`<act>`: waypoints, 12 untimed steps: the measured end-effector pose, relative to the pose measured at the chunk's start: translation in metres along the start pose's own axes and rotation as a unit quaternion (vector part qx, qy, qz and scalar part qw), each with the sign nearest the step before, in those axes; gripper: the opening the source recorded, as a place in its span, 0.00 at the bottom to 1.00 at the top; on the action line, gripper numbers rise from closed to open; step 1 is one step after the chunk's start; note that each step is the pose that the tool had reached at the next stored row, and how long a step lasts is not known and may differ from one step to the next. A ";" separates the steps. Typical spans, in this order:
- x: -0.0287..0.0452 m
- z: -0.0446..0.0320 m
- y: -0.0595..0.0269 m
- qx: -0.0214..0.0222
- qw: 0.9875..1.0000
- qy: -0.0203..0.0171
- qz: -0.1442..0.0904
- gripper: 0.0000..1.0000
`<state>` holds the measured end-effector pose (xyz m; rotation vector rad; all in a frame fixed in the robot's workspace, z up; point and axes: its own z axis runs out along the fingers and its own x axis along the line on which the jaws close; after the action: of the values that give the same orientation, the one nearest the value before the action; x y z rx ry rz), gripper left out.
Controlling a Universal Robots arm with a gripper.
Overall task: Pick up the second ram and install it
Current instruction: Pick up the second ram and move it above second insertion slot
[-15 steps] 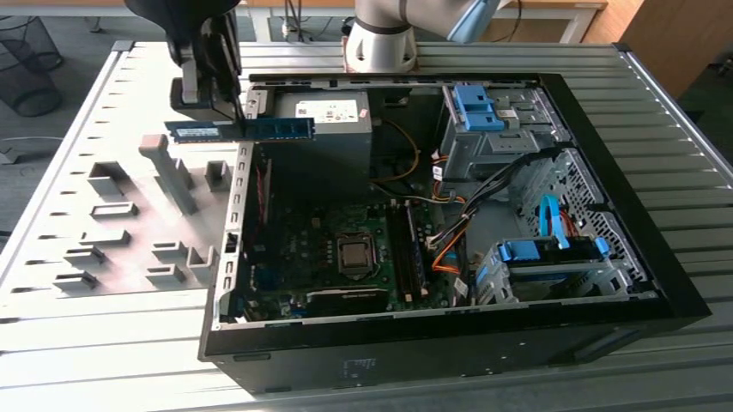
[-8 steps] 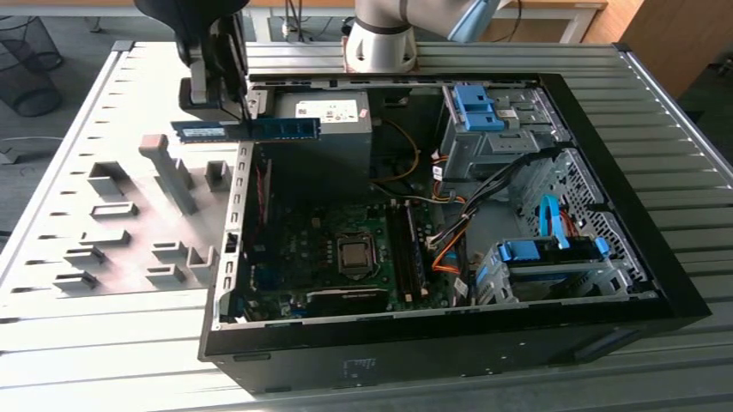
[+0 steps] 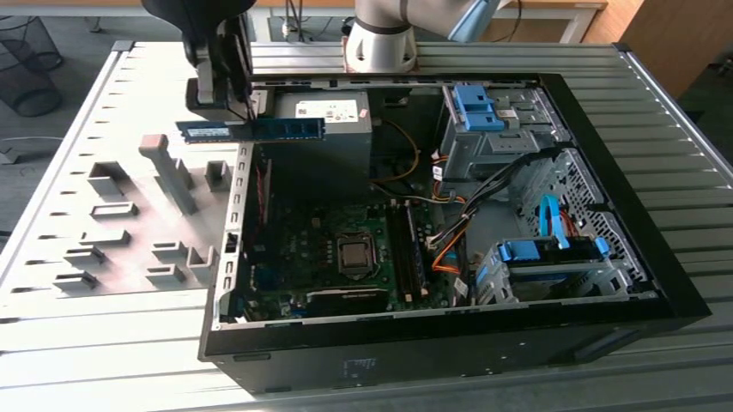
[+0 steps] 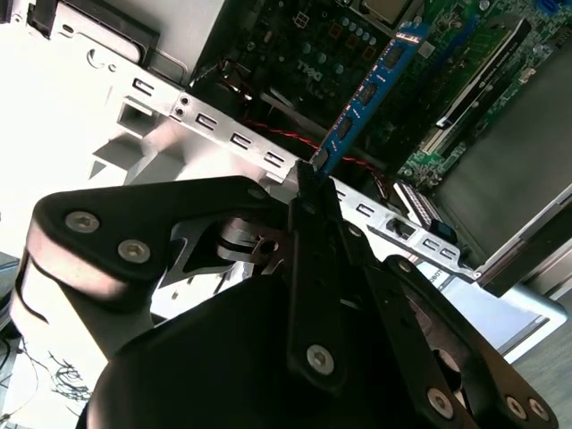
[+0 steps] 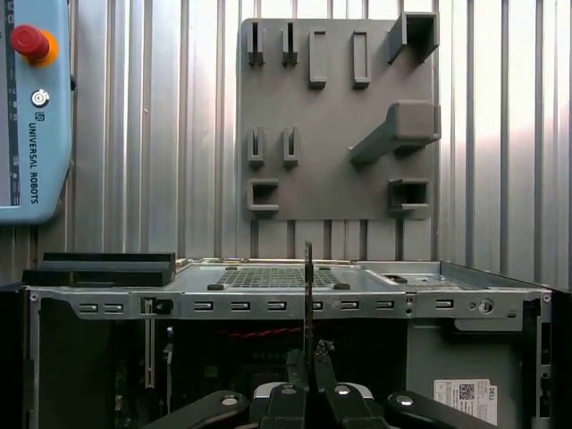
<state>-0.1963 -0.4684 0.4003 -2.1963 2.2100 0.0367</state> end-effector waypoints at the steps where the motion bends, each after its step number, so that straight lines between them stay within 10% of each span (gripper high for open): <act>1: 0.0000 0.0000 -0.0004 0.000 1.000 0.000 0.000 0.14; 12: 0.0000 0.0003 -0.0051 0.000 1.000 0.000 0.000 0.14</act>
<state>-0.1912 -0.4684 0.4000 -2.1963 2.2100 0.0367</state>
